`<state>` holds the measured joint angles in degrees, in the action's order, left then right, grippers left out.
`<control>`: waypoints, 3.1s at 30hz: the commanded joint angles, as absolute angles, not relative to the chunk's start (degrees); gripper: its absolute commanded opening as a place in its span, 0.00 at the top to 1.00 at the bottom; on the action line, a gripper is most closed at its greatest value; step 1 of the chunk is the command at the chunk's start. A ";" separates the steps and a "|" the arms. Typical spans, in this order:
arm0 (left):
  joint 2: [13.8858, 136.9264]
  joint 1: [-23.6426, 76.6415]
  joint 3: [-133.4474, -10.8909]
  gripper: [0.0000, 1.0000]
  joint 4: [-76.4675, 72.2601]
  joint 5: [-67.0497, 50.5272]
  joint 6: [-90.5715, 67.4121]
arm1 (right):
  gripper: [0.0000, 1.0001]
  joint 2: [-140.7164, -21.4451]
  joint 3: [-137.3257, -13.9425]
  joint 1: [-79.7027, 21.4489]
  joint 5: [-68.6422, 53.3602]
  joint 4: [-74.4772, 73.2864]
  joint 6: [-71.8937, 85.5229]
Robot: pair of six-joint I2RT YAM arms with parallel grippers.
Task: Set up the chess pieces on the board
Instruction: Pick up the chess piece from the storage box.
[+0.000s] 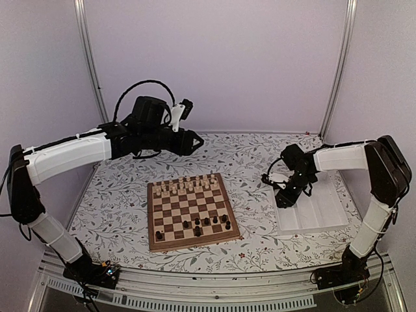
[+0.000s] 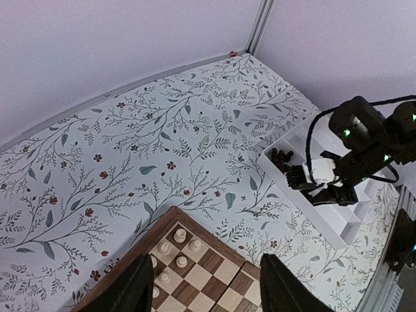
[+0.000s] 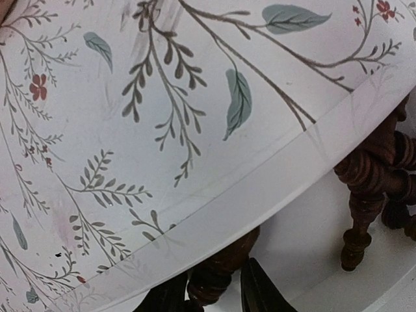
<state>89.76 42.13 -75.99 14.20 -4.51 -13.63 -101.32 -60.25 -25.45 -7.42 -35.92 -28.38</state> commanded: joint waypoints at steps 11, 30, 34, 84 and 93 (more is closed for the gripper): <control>88.83 44.35 -76.67 0.43 13.46 -3.92 -14.73 | 0.66 -100.40 -56.59 -24.00 -2.38 -37.08 -27.92; 87.80 46.20 -75.26 0.43 12.63 -2.91 -15.07 | 0.60 -93.90 -52.29 -23.00 -0.61 -40.33 -28.81; 87.80 46.62 -74.85 0.43 12.45 -2.64 -15.03 | 0.67 -93.30 -51.69 -22.39 -1.56 -40.62 -29.34; 120.09 47.88 -89.24 0.60 -18.05 -42.10 -53.89 | 1.00 -86.56 -74.41 -32.75 -16.09 -41.22 -38.52; 121.37 48.25 -89.10 0.77 -19.43 -43.68 -54.76 | 1.00 -87.18 -74.19 -33.39 -15.31 -40.43 -37.88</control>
<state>120.57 47.57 -88.18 -17.04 -41.95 -54.24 -86.52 -72.79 -32.69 -16.03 -41.89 -38.41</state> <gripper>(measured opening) 0.277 0.105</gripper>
